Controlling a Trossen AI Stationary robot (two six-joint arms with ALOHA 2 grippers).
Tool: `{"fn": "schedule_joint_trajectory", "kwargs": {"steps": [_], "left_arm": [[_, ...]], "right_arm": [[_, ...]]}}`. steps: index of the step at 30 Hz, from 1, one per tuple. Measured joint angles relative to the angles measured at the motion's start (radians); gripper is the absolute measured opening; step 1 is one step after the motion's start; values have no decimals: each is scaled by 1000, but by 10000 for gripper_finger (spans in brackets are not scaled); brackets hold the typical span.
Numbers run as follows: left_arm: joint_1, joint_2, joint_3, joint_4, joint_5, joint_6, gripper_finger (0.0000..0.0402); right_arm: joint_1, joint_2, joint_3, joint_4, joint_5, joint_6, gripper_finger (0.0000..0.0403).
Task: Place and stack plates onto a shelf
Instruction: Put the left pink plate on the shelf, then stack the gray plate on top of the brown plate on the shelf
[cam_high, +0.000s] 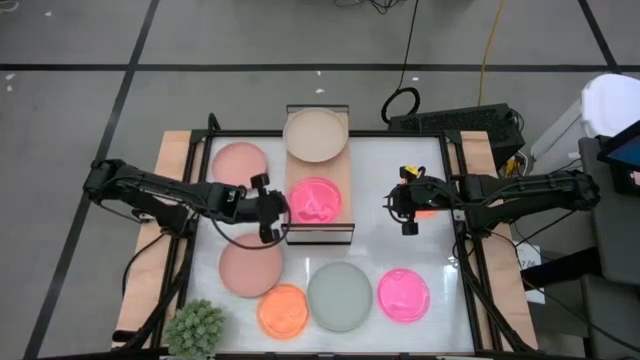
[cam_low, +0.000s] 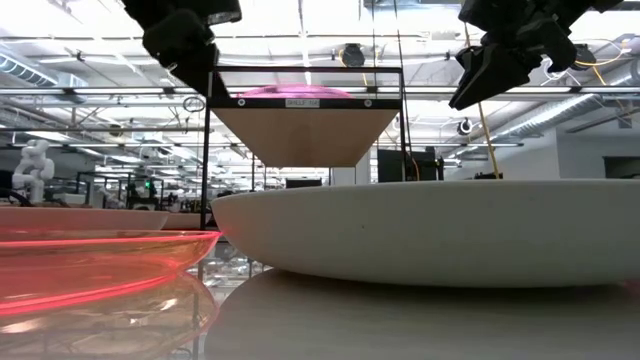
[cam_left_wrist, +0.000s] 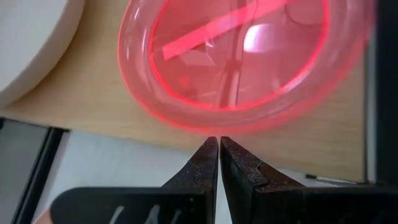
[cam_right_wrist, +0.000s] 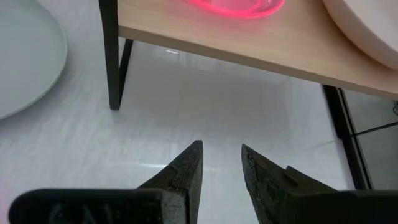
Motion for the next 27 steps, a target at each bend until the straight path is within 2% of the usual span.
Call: {"fn": "schedule_joint_trajectory", "kwargs": {"steps": [19,22,27], "left_arm": [[14,0,0,37,5,-3,23],[14,0,0,46,-46,7,23],[18,-16,-30,161,-123,102,23]], "right_arm": [[0,0,0,0,-3,41,93],[0,0,0,0,-27,65,93],[0,0,0,0,-30,153,93]]}}
